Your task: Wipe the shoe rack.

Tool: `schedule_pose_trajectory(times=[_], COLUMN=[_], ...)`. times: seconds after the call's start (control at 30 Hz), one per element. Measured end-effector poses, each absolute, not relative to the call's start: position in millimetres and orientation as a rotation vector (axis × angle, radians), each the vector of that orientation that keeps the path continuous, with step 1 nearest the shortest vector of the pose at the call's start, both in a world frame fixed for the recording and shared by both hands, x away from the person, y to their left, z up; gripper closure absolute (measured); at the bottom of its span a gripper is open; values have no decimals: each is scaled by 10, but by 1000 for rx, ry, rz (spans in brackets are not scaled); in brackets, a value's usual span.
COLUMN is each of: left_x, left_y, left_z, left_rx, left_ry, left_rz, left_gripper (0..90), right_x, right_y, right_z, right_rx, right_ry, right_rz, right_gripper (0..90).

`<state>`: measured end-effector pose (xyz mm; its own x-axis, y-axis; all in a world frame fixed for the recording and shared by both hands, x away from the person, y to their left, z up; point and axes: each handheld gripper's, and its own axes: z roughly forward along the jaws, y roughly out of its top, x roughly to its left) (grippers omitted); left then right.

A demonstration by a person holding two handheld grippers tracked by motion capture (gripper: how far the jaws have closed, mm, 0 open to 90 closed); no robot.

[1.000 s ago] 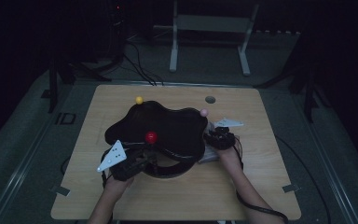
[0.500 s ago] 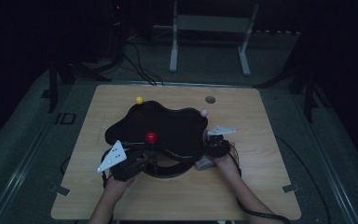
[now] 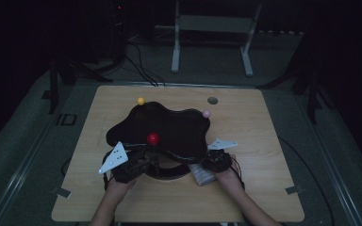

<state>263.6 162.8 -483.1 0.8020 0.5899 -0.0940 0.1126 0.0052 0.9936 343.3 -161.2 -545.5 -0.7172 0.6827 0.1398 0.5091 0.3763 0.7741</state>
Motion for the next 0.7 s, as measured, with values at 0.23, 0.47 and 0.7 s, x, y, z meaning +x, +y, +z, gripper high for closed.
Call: schedule_pose_trajectory(times=[0.23, 0.47, 0.7], left_x=[2635, 2634, 2636], left_y=[1628, 1628, 1631], left_z=[-4831, -4828, -4832], left_rx=[1543, 1547, 1542], left_ry=[583, 582, 584], left_rz=[410, 411, 409], left_gripper=[754, 754, 754], right_x=[3242, 3061, 3033], right_y=[-1483, -1247, -1122], right_z=[-5457, -5459, -5445], right_rx=[996, 888, 829], right_ry=[2480, 2542, 2564], right_rz=[1277, 1305, 1322], right_gripper=[728, 727, 722])
